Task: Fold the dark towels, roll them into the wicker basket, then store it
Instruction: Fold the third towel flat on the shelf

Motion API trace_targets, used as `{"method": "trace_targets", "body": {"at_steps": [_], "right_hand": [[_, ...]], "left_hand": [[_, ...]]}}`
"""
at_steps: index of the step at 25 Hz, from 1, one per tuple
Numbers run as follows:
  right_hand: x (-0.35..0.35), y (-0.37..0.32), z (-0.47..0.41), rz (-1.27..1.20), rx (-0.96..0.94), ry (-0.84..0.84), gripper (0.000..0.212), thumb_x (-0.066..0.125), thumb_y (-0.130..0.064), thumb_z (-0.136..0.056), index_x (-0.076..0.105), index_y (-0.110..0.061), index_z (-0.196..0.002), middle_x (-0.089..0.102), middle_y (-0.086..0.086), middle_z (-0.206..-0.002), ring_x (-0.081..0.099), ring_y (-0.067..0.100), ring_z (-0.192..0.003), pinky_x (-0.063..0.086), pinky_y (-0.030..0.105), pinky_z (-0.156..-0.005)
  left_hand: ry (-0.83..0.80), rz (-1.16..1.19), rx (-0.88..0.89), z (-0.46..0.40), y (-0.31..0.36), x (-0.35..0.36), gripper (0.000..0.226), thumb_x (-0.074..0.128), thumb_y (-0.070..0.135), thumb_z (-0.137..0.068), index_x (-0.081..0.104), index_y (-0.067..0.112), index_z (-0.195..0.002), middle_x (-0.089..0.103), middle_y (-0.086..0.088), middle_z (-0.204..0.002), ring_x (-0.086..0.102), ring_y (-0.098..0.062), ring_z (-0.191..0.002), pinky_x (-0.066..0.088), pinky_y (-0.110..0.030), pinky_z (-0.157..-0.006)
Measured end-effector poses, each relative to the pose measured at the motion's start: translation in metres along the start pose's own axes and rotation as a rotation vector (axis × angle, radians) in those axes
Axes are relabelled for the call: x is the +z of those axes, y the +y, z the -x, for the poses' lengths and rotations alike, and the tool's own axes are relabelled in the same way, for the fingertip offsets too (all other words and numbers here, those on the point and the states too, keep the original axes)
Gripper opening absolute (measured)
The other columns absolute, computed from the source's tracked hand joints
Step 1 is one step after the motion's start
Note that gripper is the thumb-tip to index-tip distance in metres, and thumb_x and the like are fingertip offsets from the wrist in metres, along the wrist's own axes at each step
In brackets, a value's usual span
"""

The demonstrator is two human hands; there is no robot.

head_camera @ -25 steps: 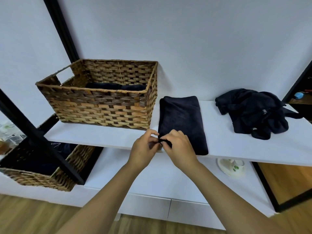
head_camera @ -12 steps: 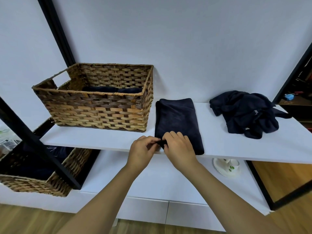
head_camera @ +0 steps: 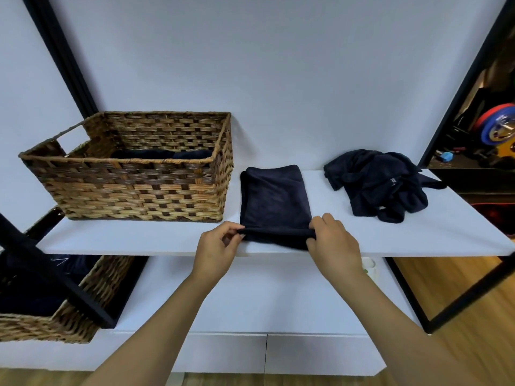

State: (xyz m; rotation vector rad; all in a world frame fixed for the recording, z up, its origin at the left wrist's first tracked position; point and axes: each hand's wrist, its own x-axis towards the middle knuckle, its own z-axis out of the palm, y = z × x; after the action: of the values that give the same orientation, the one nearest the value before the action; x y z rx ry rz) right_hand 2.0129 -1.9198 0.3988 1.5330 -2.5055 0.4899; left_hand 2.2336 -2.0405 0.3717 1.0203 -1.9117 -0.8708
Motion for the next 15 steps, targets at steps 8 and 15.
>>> {"method": "trace_targets", "body": {"at_steps": [8, 15], "right_hand": [[-0.015, 0.016, 0.008, -0.159, -0.374, -0.034, 0.042, 0.059, 0.011, -0.073, 0.048, -0.02, -0.098, 0.034, -0.007, -0.115, 0.04, 0.017, -0.083, 0.024, 0.017, -0.053], [-0.043, 0.019, -0.016, 0.042, -0.579, 0.13, 0.02, 0.066, -0.001, -0.075, 0.065, -0.018, -0.086, 0.055, 0.002, -0.106, 0.05, 0.027, -0.082, 0.044, 0.034, -0.064]], "left_hand": [[0.009, 0.036, 0.079, -0.013, 0.017, -0.002, 0.021, 0.068, 0.002, -0.092, 0.072, 0.023, -0.095, 0.065, 0.009, -0.093, 0.063, -0.011, -0.082, 0.048, -0.014, -0.068], [0.023, 0.058, 0.182, -0.039, 0.05, -0.019, 0.019, 0.071, 0.001, -0.09, 0.074, 0.02, -0.093, 0.061, 0.012, -0.093, 0.061, -0.013, -0.078, 0.05, -0.022, -0.07]]}}
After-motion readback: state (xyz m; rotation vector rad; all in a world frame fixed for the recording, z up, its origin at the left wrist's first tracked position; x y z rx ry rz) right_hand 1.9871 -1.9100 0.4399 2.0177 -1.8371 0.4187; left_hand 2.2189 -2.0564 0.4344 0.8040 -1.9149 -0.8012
